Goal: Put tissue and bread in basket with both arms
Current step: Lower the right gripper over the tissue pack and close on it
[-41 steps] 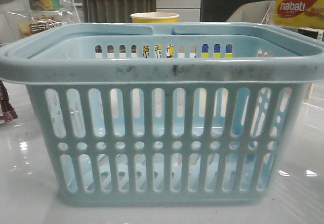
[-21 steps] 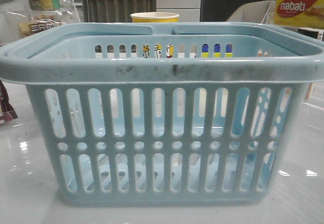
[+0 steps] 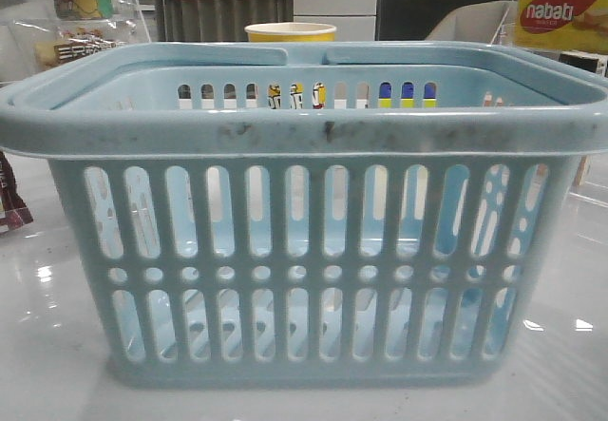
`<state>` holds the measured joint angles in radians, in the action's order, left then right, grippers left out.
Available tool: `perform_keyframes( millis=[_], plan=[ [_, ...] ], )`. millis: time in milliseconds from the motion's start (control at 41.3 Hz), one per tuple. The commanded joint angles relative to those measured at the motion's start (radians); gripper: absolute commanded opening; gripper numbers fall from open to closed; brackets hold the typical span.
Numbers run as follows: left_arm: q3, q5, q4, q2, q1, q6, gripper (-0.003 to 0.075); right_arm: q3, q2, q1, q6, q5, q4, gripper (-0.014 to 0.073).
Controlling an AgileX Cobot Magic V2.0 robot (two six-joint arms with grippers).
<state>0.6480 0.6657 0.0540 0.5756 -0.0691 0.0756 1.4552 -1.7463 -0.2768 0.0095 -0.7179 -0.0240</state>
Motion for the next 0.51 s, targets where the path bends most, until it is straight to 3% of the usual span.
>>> perform_keyframes(
  millis=[0, 484],
  plan=[
    [0.028, -0.084, 0.011, 0.009, -0.006, -0.004, 0.0561, 0.058, 0.013, -0.007, -0.003, 0.075, 0.012, 0.0604],
    [0.028, -0.084, 0.011, 0.009, -0.006, -0.004, 0.0561, 0.058, -0.057, -0.007, -0.003, 0.223, 0.011, 0.0604]
  ],
)
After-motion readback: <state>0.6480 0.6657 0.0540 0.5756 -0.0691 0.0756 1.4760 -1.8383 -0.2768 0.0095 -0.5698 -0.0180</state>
